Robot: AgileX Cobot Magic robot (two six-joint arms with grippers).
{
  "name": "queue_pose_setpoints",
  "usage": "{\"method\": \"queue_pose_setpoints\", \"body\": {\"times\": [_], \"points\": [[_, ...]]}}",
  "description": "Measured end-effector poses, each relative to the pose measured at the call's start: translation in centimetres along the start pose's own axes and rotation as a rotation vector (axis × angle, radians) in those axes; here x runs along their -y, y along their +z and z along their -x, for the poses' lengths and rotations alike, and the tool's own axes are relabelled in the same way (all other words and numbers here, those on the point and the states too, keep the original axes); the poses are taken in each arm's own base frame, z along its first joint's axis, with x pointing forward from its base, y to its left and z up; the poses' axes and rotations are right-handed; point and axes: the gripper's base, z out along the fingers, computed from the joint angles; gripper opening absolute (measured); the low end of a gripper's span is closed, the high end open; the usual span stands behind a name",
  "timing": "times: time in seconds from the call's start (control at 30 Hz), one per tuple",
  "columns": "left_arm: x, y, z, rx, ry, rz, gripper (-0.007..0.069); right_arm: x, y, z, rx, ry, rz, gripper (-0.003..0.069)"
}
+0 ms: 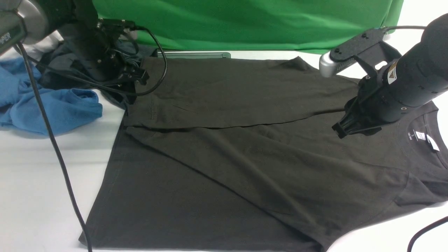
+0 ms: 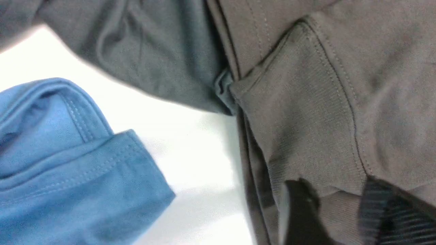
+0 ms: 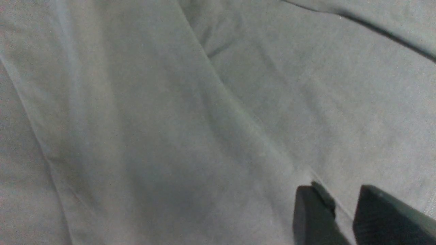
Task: Fold a long-sleeved shirt on a white desktop.
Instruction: 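Fold the left side of the dark shirt inward over its body with the left gripper, then grasp the near edge of the shirt at its hem and shoulder corners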
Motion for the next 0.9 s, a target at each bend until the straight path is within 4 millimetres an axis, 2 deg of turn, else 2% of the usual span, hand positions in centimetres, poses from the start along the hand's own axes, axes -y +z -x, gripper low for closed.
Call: {"method": "queue_pose_setpoints", "body": {"times": [0.13, 0.2, 0.23, 0.3, 0.33, 0.37, 0.4, 0.43, 0.47, 0.53, 0.6, 0.63, 0.7, 0.8, 0.9], "points": [[-0.2, -0.2, -0.1, -0.004, 0.013, 0.024, 0.0427, 0.1, 0.0, 0.0, -0.002, -0.008, -0.008, 0.0217], [-0.2, -1.1, -0.1, 0.015, 0.012, 0.032, 0.0451, 0.2, -0.1, -0.1, -0.008, -0.019, -0.019, 0.0219], [0.0, -1.9, -0.1, 0.032, 0.014, 0.028, 0.0438, 0.2, -0.4, -0.2, -0.013, -0.024, -0.026, 0.022], [1.0, -4.4, -0.3, 0.09, 0.053, 0.008, 0.0344, 0.3, -1.4, -0.3, 0.003, -0.025, -0.034, 0.0219], [1.0, -4.4, -0.3, 0.088, 0.056, 0.004, 0.0344, 0.4, -1.6, -0.3, 0.006, -0.024, -0.034, 0.0219], [2.3, -6.6, -0.8, 0.134, 0.101, -0.01, 0.0235, 0.4, -2.6, -0.5, 0.021, -0.022, -0.037, 0.0218], [2.5, -6.9, -0.9, 0.139, 0.108, -0.011, 0.0219, 0.4, -2.7, -0.6, 0.023, -0.021, -0.038, 0.0218], [4.1, -9.1, -2.0, 0.18, 0.182, -0.018, 0.0098, 0.4, -4.1, -1.1, 0.037, -0.018, -0.042, 0.0206], [4.5, -9.6, -2.3, 0.189, 0.195, -0.019, 0.0089, 0.4, -4.4, -1.3, 0.039, -0.016, -0.042, 0.02], [7.3, -12.5, -4.8, 0.259, 0.323, -0.019, 0.0026, 0.3, -6.4, -3.0, 0.059, -0.002, -0.042, 0.0144], [9.0, -13.1, -7.1, 0.267, 0.403, -0.032, 0.0017, 0.0, -7.0, -4.4, 0.066, 0.007, -0.028, 0.0101], [10.4, -13.7, -9.1, 0.268, 0.462, -0.05, 0.0017, -0.1, -7.7, -5.5, 0.076, 0.011, -0.019, 0.0066], [12.0, -13.2, -12.3, 0.206, 0.539, -0.093, 0.0018, -0.4, -8.0, -7.0, 0.086, -0.007, -0.008, 0.0035], [13.9, -11.7, -17.4, 0.082, 0.64, -0.159, 0.0032, -0.7, -8.7, -8.8, 0.129, -0.038, -0.005, 0.0029], [14.1, -10.2, -19.9, 0.011, 0.68, -0.179, 0.0065, -0.8, -9.1, -9.5, 0.172, -0.049, -0.011, 0.0029]]}}
